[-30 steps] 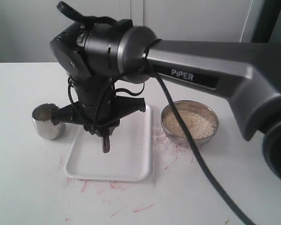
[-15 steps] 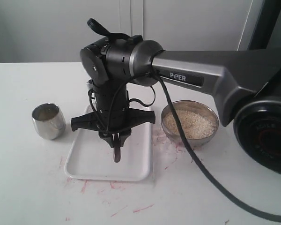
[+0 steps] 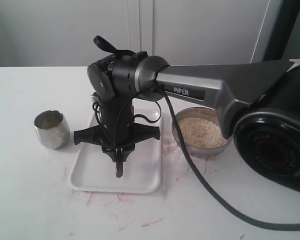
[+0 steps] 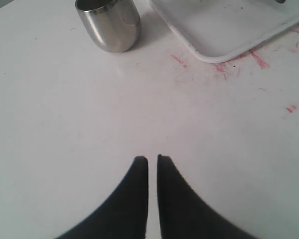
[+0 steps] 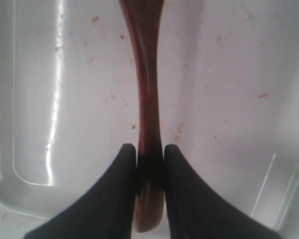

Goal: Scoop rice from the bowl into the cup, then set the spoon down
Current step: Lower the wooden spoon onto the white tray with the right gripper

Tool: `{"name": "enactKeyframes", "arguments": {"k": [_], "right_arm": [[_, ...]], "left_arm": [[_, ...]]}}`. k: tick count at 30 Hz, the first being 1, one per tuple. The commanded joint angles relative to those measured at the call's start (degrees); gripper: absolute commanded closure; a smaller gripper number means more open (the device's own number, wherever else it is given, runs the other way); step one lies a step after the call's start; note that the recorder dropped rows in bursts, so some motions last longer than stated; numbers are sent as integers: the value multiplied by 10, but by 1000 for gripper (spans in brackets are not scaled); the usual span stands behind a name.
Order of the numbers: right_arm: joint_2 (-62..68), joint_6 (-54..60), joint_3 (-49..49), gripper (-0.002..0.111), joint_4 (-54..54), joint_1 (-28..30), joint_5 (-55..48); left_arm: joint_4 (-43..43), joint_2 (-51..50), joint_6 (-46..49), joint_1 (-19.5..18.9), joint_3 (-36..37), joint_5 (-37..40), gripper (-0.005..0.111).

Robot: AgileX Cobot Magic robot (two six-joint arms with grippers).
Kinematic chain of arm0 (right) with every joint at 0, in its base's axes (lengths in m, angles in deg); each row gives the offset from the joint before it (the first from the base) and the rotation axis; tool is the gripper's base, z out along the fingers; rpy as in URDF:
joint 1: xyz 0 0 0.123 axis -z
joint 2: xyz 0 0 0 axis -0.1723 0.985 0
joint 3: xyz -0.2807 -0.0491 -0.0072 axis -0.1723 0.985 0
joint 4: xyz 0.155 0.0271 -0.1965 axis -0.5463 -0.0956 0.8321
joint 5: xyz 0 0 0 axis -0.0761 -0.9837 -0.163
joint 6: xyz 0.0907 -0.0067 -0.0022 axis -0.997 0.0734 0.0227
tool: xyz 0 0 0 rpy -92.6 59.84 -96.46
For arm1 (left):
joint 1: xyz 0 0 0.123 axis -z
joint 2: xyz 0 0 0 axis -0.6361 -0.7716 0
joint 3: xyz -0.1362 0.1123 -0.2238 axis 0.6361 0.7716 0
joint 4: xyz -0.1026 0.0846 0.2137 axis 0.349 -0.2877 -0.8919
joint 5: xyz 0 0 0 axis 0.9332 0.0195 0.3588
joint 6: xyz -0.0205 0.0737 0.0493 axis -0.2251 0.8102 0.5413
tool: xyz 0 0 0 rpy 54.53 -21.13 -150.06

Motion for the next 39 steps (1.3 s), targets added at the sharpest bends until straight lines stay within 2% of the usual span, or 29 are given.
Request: {"name": "enactKeyframes", "arguments": {"k": [1,33,35,39], "right_arm": [[3,6,1,108,1,7,11],[13,23,1,108,1,7,19],[13,30,1,104,1,7,20],[13,32,1,91,1,7,20]], "left_arm": [[0,2,-3,1,5,19,92],[0,2,-3,1,5,19,92],[0,2,-3,1,5,19,92],[0,2,-3,1,5,19,92]]}}
